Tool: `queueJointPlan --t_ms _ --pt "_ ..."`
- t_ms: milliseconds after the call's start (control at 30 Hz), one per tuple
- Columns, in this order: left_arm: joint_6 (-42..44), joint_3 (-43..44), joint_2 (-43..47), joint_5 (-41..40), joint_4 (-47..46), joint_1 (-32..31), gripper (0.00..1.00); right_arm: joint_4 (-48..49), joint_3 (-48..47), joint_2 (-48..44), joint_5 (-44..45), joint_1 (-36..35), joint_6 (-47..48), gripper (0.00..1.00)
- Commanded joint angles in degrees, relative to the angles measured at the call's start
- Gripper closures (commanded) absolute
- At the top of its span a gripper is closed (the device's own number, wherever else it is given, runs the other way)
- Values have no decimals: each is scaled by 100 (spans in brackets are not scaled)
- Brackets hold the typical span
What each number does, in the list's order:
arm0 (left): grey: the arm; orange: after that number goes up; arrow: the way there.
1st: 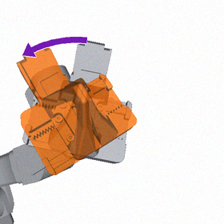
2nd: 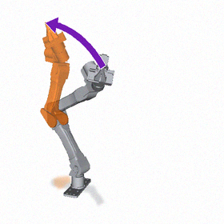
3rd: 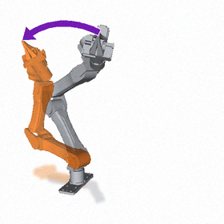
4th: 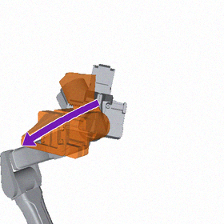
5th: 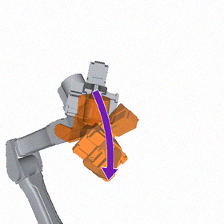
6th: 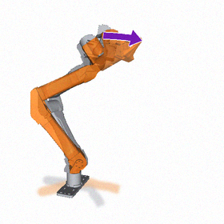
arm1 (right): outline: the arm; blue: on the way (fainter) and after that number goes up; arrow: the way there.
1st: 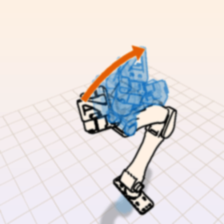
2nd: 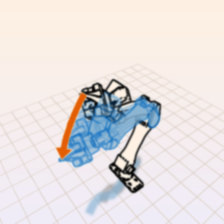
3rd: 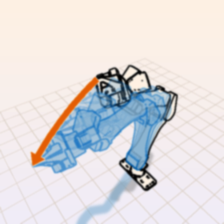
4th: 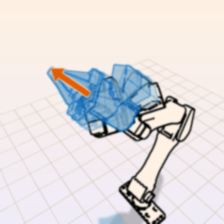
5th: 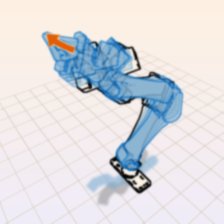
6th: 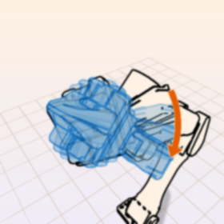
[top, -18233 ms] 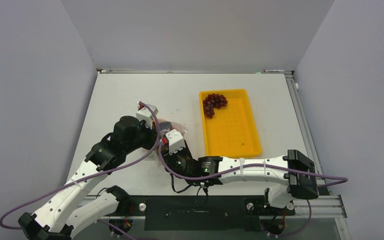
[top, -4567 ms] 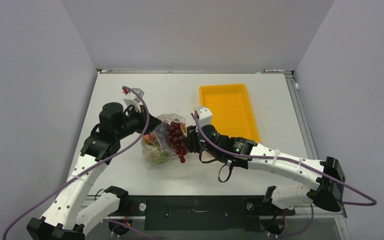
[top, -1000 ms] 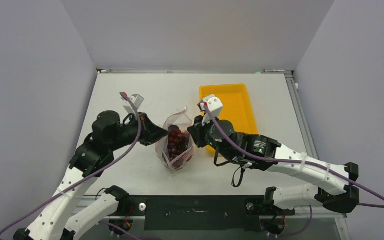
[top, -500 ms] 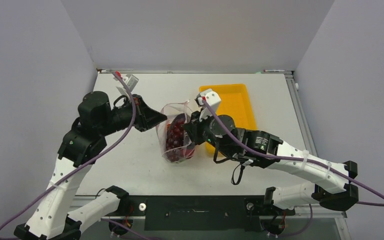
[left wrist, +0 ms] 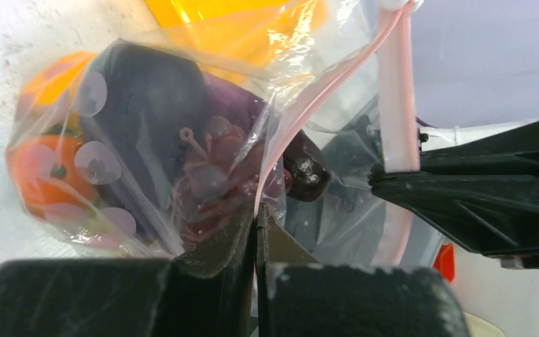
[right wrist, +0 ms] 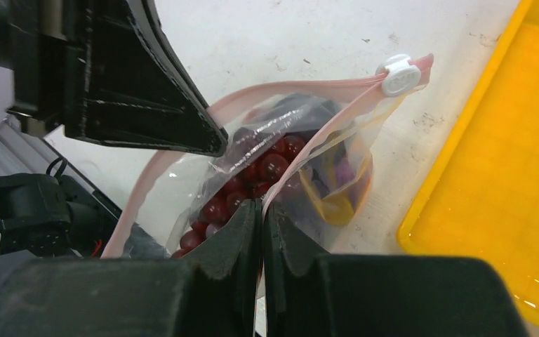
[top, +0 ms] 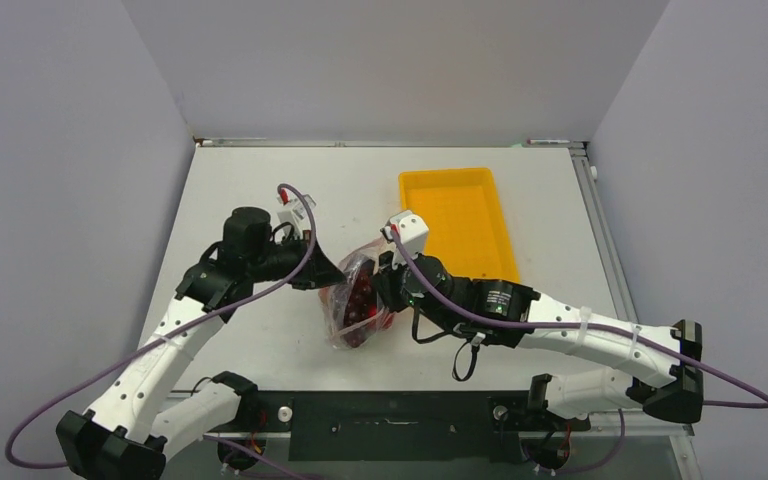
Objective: Place the food in the zip-top bag and seal the zipper
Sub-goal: Adjust the zipper food storage bag at the center of the board.
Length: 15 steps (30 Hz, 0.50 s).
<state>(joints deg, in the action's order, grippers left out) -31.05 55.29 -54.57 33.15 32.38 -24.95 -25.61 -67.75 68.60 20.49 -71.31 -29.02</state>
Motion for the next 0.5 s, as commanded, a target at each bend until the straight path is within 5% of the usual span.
queueJointPlan --t_ms 0,233,467 --pt "-129 25 142 615 -986 43 100 434 -216 -109 -32 -23 -139 95" --pt "268 957 218 922 -382 43 100 546 -546 -142 -96 -269 -146 95" --pt "542 1474 236 975 -8 126 100 739 -544 -8 831 -893 -213 95"
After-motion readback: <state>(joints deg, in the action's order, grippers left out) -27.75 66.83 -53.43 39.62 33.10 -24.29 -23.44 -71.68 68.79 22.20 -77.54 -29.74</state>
